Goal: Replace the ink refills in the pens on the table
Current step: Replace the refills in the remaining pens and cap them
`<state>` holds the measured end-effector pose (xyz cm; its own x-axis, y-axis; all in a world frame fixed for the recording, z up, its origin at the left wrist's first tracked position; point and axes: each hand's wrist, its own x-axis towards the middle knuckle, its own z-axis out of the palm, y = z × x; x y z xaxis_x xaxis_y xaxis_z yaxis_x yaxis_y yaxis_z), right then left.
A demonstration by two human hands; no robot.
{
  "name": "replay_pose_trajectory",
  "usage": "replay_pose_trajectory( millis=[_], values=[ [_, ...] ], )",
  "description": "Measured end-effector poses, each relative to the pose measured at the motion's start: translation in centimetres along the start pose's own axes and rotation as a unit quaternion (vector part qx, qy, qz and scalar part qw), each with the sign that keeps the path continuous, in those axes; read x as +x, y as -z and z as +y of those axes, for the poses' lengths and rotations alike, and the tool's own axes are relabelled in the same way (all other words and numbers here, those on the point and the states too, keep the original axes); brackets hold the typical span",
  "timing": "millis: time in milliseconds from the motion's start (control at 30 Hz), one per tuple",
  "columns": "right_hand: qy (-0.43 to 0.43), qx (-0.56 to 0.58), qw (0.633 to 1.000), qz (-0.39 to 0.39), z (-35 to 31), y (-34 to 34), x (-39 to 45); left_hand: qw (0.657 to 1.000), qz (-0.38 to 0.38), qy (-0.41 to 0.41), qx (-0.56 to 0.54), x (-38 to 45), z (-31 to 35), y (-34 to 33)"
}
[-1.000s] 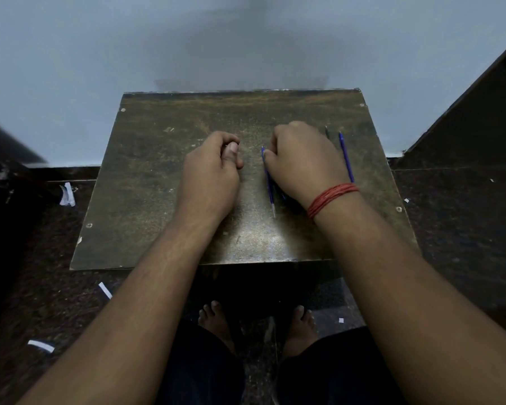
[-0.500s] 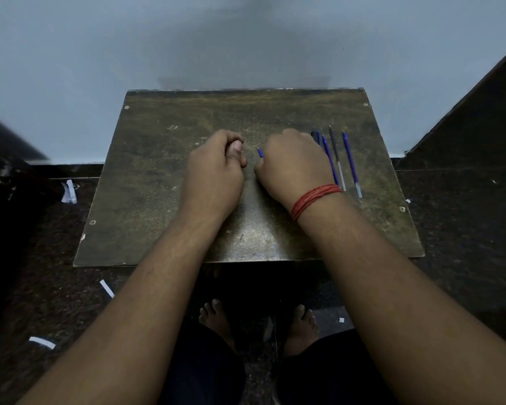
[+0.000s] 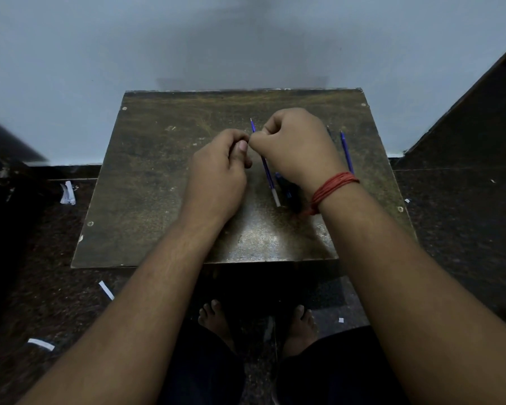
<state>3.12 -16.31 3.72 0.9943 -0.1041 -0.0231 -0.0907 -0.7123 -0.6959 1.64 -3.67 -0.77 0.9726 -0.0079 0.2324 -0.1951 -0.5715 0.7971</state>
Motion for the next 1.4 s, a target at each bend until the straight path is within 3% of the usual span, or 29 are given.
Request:
replay_pose_trajectory(
  millis=[200, 367, 733, 1067, 1400],
  values=[
    [-0.012, 0.181, 0.983, -0.002, 0.7, 0.2, 0.6, 0.999, 0.005, -0.031, -0.022, -0.1, 0.3, 0.0],
    [-0.046, 0.39, 0.919, 0.042, 1.5, 1.1, 1.4, 1.0, 0.005, 0.005, -0.022, -0.1, 0.5, 0.0],
    [-0.126, 0.539, 0.821, 0.139, 3.7, 1.3, 2.4, 0.997, -0.01, -0.037, 0.066, 0.3, -0.5, -0.4],
    [-0.08, 0.479, 0.864, 0.131, 3.8, 1.0, 2.4, 0.995, -0.012, -0.044, 0.089, 0.2, -0.2, -0.2],
    [-0.06, 0.468, 0.873, 0.125, 3.8, 1.1, 2.4, 0.994, -0.015, -0.043, 0.095, 0.2, -0.2, -0.2]
  ],
)
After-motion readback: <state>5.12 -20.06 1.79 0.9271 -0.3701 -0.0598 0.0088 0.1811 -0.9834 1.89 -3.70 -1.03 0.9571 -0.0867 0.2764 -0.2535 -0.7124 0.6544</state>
